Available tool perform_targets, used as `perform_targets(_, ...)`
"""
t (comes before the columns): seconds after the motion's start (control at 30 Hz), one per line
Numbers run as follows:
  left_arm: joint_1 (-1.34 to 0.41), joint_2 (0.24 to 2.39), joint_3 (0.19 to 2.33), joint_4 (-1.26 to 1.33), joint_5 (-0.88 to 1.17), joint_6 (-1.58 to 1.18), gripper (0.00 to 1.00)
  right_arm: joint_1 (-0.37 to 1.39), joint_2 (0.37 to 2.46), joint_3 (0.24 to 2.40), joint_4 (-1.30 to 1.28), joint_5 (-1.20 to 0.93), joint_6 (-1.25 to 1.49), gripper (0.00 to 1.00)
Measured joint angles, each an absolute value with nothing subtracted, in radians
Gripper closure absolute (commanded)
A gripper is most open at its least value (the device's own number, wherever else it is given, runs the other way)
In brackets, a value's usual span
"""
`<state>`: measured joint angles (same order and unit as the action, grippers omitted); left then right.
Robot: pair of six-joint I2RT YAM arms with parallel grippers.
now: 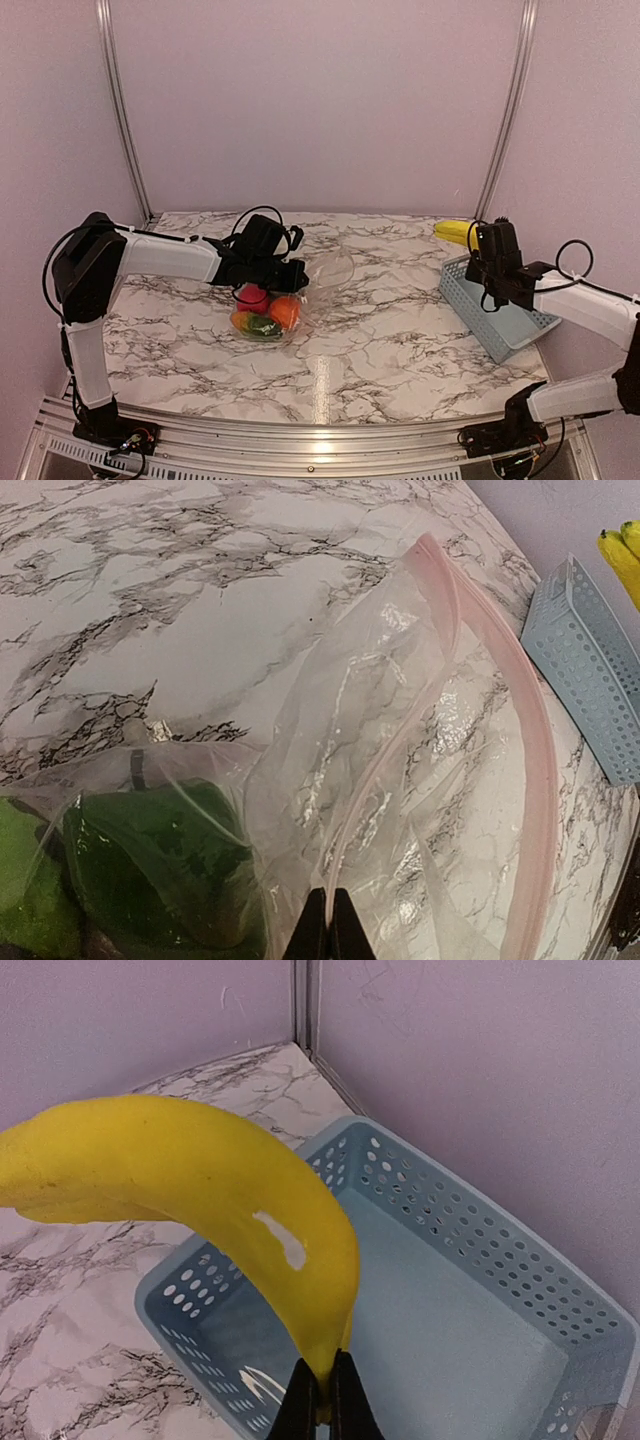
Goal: Open the zip-top bag and remove the fake food
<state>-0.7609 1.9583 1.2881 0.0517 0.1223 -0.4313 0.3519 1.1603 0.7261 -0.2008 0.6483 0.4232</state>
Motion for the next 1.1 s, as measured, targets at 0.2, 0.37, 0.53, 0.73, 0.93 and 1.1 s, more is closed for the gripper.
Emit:
perform_targets(0.2,-0.761,1.958,1.294,0.051,0.123,-0.431,1.0,0.304,1.168,0.672,-0.3,0.709,0.623,1.0)
perform_targets(0.37,-0.761,1.963,1.3,0.047,0.124,-0.431,1.0,0.287,1.166,0.649,-0.353,0.743,0.751,1.0)
perform_targets(0.53,-0.761,1.971,1.312,0.044,0.13,-0.431,1.0,0.227,1.165,0.623,-0.432,0.768,0.864,1.0)
perform_targets(0.73,-0.761,1.971,1.313,0.039,0.13,-0.431,1.0,0.118,1.226,0.612,-0.38,0.655,0.834,1.0)
perform_targets(0.93,-0.76,1.971,1.313,0.039,0.13,-0.431,1.0,0.083,1.387,0.635,-0.288,0.534,0.738,1.0)
perform_targets(1.1,-0.759,1.971,1.313,0.038,0.13,-0.431,1.0,0.08,1.473,0.694,-0.22,0.473,0.68,1.0)
